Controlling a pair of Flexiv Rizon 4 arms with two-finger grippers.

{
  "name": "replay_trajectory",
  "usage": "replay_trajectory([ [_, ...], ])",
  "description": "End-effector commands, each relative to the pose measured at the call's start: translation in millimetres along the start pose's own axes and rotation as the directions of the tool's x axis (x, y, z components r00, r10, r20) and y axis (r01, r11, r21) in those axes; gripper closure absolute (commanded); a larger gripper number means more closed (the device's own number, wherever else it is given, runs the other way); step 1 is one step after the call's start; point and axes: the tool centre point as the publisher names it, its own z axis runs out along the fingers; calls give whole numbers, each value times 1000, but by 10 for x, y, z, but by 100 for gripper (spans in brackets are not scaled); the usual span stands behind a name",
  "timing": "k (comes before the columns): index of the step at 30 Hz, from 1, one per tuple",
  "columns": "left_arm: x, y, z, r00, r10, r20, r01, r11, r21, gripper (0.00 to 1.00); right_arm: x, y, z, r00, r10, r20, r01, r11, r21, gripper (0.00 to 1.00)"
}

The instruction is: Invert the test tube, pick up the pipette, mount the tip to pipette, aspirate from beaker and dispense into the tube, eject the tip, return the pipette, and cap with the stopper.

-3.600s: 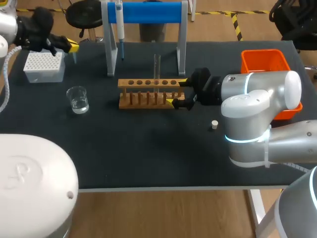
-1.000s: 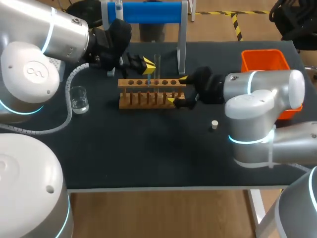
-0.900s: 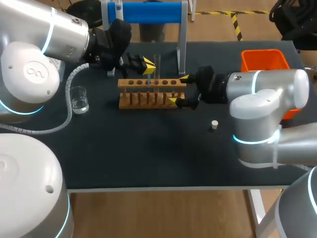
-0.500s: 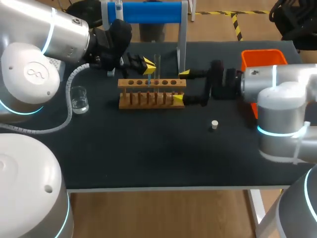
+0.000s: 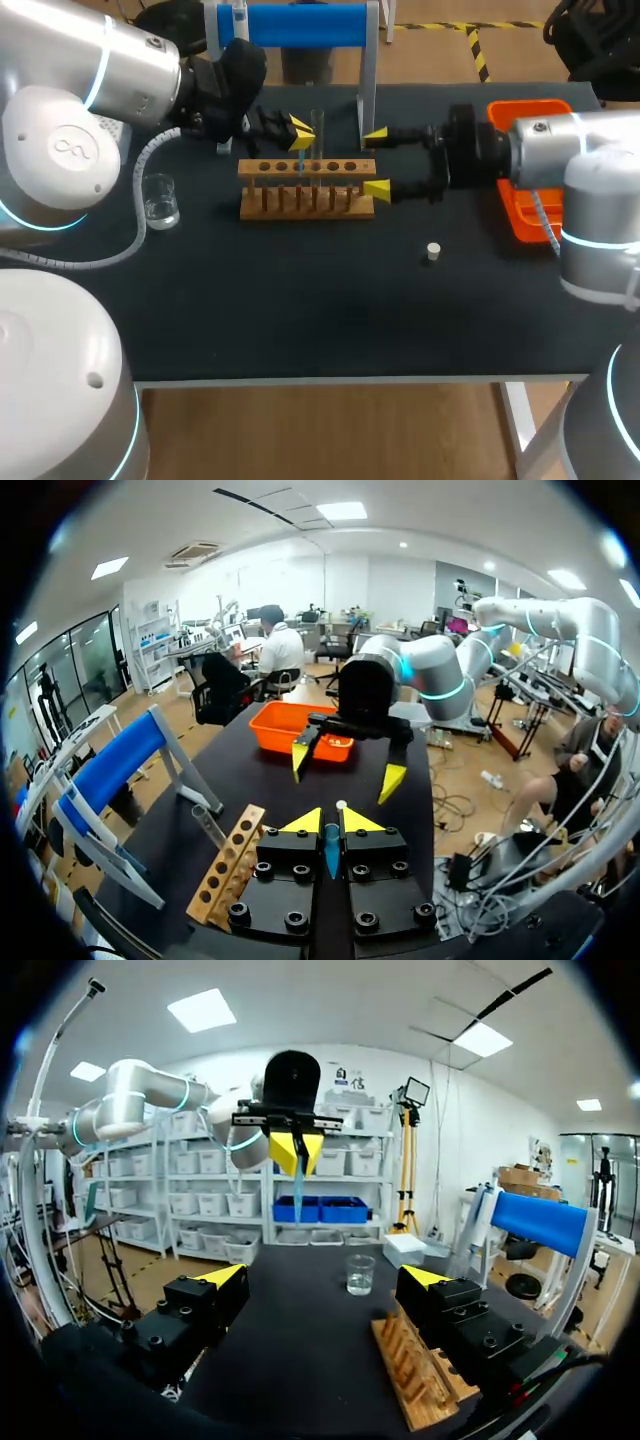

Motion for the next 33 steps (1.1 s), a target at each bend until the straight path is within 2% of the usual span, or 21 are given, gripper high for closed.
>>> replay_trajectory([
  [1, 0, -4, -10, 1000, -1, -2, 1, 1000, -2, 100, -32, 30, 86, 998, 8, -66, -10, 1000, -23, 0],
  [9, 0, -4, -10, 1000, -1, -2, 1, 1000, -2, 100, 91, 189, 256, 989, 11, -149, -23, 997, -80, 0],
  [14, 0, -4, -10, 1000, -1, -2, 1, 1000, -2, 100, 140, 228, 334, 985, -1, -170, -16, 995, -97, 0],
  [24, 0, -4, -10, 1000, -1, -2, 1, 1000, -2, 100, 184, 290, 543, 980, -2, -200, -23, 993, -120, 11],
  [27, 0, -4, -10, 1000, -1, -2, 1, 1000, -2, 100, 192, 312, 605, 978, 4, -210, -29, 992, -120, 18],
  [33, 0, -4, -10, 1000, -1, -2, 1, 1000, -2, 100, 211, 346, 702, 975, 2, -222, -28, 993, -116, 22],
])
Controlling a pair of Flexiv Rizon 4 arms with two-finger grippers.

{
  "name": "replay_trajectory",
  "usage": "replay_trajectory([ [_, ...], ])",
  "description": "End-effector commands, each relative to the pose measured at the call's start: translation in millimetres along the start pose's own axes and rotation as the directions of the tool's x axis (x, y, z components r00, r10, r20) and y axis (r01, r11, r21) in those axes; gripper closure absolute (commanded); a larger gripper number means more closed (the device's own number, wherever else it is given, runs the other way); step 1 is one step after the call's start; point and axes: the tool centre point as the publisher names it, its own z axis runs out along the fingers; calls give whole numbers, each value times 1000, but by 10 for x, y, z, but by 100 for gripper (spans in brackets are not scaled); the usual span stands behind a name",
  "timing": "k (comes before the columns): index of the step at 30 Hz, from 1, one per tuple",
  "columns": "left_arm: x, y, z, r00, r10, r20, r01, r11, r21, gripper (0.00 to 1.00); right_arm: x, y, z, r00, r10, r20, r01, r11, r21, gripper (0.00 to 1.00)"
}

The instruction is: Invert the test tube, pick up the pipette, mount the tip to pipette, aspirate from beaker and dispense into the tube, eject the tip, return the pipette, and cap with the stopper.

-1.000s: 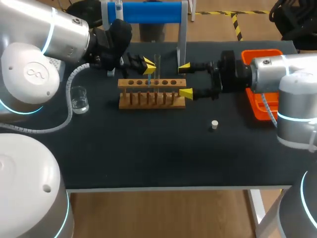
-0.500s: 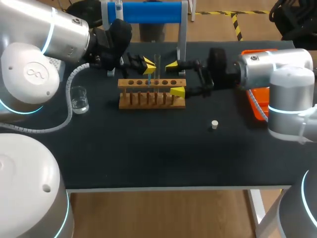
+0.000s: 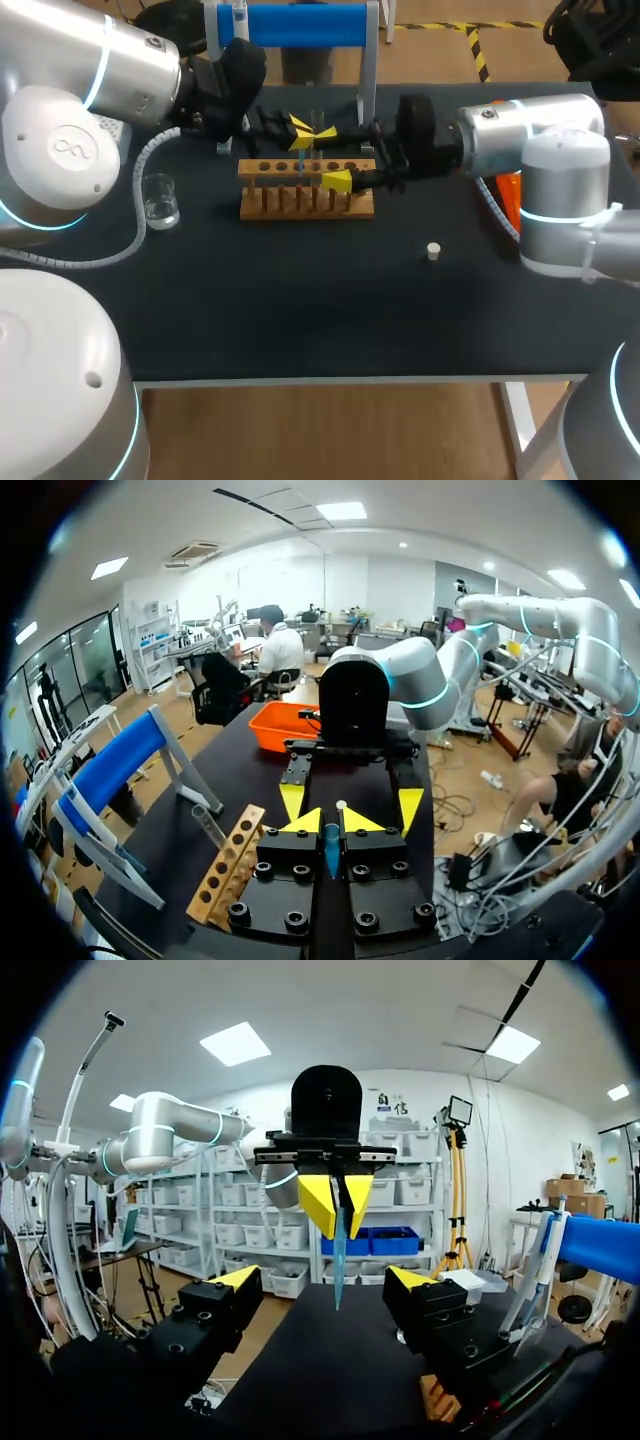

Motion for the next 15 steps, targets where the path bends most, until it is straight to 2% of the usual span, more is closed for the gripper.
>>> replay_trajectory([
  [1, 3, -4, -9, 1000, -1, -1, 1, 1000, -3, 100, -54, -4, 80, 1000, -2, -2, 2, 1000, 6, 23],
  [12, 3, -4, -9, 1000, -1, -1, 1, 1000, -3, 100, -151, -8, 199, 1000, 4, 15, -4, 1000, 9, 29],
  [15, 3, -4, -9, 1000, -1, -1, 1, 1000, -3, 100, -159, -7, 232, 1000, 4, 14, -4, 1000, 9, 36],
])
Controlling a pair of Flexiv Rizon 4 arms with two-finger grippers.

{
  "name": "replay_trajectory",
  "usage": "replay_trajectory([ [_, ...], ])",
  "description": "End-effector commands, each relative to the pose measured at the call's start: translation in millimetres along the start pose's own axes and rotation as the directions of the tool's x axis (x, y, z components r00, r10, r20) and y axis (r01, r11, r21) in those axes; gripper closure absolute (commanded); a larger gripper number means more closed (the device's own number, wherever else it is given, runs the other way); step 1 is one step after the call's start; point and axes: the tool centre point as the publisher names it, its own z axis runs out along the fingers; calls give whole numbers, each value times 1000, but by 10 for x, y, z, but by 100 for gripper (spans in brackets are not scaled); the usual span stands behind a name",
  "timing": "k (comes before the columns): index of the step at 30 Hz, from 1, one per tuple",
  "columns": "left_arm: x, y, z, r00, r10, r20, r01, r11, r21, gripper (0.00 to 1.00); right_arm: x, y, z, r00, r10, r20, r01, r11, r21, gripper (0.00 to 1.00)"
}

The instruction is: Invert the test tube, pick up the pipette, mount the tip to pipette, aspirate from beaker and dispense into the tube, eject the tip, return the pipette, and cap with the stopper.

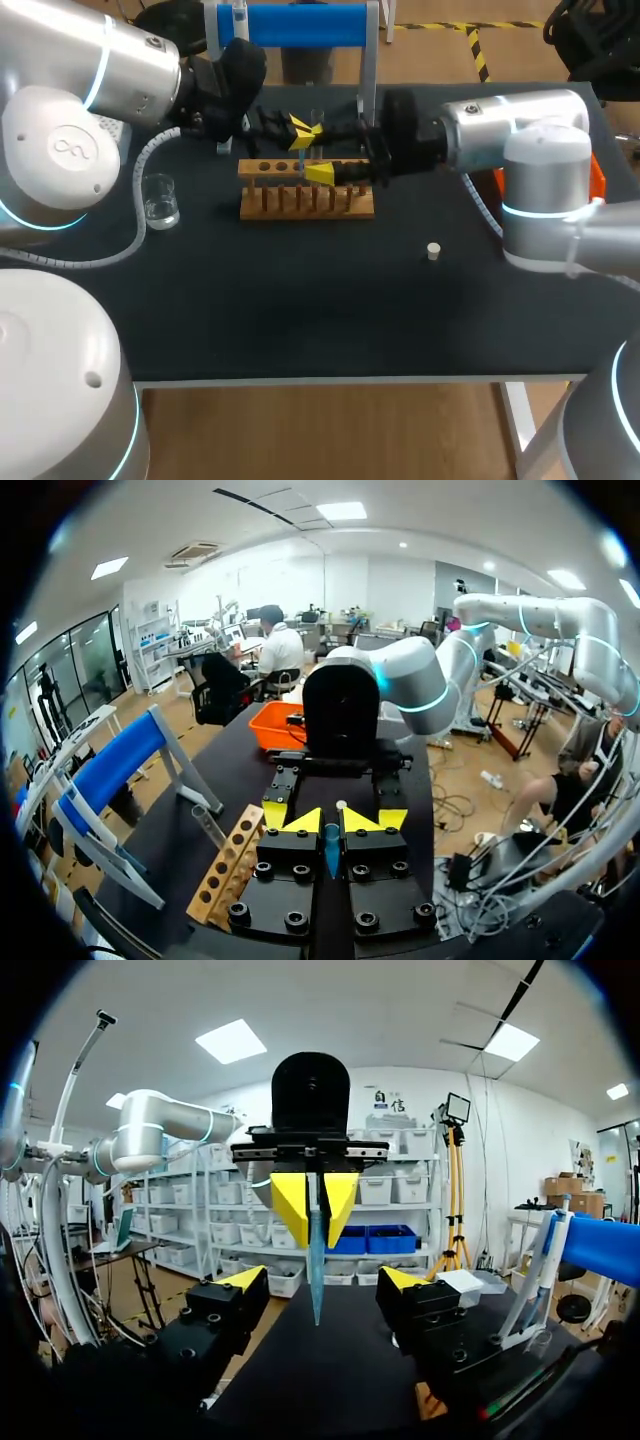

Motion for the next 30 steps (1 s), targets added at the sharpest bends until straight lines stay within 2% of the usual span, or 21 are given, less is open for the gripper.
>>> replay_trajectory([
  [1, 3, -4, -9, 1000, -1, -1, 1, 1000, -3, 100, -26, -8, 65, 1000, 0, -3, 0, 1000, 1, 40],
  [6, 3, -4, -9, 1000, -1, -1, 1, 1000, -3, 100, -40, -6, 109, 1000, 0, -5, 0, 1000, -3, 47],
  [18, 3, -4, -9, 1000, -1, -1, 1, 1000, -3, 100, -38, 22, 168, 1000, 2, -16, -2, 1000, -14, 53],
  [24, 3, -4, -9, 1000, -1, -1, 1, 1000, -3, 100, -30, 34, 182, 1000, 1, -20, -2, 1000, -20, 59],
  [28, 3, -4, -9, 1000, -1, -1, 1, 1000, -3, 100, -26, 40, 178, 1000, 1, -21, -1, 1000, -23, 71],
  [30, 3, -4, -9, 1000, -1, -1, 1, 1000, -3, 100, -24, 44, 175, 1000, 0, -22, -1, 1000, -25, 85],
])
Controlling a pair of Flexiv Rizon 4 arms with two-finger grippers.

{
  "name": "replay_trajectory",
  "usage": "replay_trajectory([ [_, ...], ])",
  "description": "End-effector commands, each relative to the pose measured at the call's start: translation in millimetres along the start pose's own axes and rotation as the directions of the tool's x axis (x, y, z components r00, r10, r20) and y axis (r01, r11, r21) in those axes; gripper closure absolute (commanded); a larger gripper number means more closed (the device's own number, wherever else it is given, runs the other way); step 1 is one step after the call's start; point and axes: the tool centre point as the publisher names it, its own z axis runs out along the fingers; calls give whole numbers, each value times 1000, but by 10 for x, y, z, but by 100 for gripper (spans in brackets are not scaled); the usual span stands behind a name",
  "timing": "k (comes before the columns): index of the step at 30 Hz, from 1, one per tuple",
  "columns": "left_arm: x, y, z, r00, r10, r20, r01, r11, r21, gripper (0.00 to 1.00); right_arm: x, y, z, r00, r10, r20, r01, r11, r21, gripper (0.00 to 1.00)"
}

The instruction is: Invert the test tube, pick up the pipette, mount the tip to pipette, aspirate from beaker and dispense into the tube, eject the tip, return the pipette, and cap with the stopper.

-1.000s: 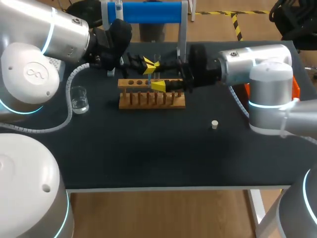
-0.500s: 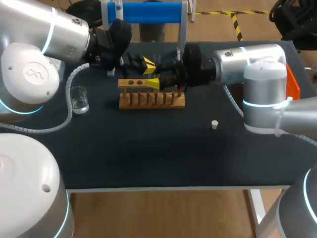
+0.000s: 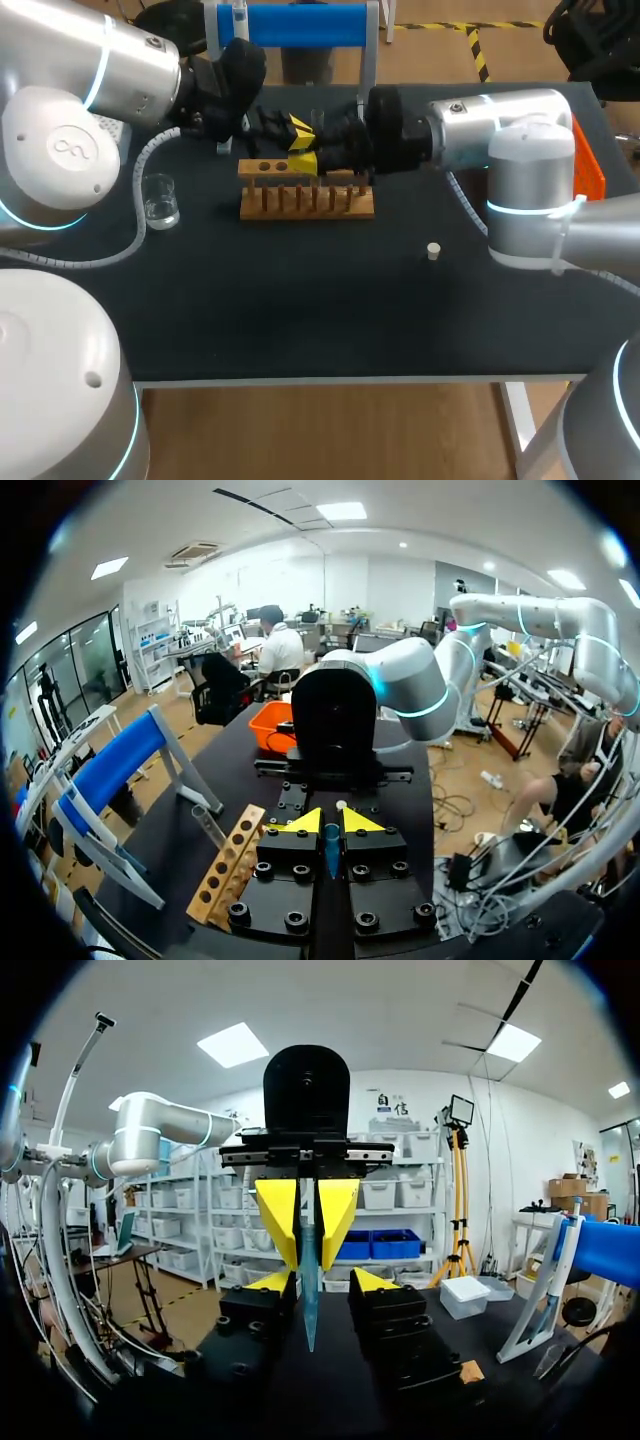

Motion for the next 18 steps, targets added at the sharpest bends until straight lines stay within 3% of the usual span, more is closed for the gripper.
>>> replay_trajectory([
  [1, 3, -4, -9, 1000, -1, -1, 1, 1000, -3, 100, -5, -4, -12, 1000, -1, -4, 1, 1000, -5, 100],
  [9, 3, -4, -9, 1000, -1, -1, 1, 1000, -3, 100, 3, 0, -16, 1000, -3, -8, 3, 1000, -6, 100],
  [10, 3, -4, -9, 1000, -1, -1, 1, 1000, -3, 16, 4, -2, -21, 1000, -2, -8, 2, 1000, -6, 100],
  [11, 3, -4, -9, 1000, -1, -1, 1, 1000, -3, 0, 6, -5, -30, 1000, -1, -7, 1, 1000, -5, 100],
  [18, 3, -4, -9, 1000, -1, -1, 1, 1000, -3, 0, 60, -62, -272, 1000, -1, -3, 1, 1000, 5, 100],
])
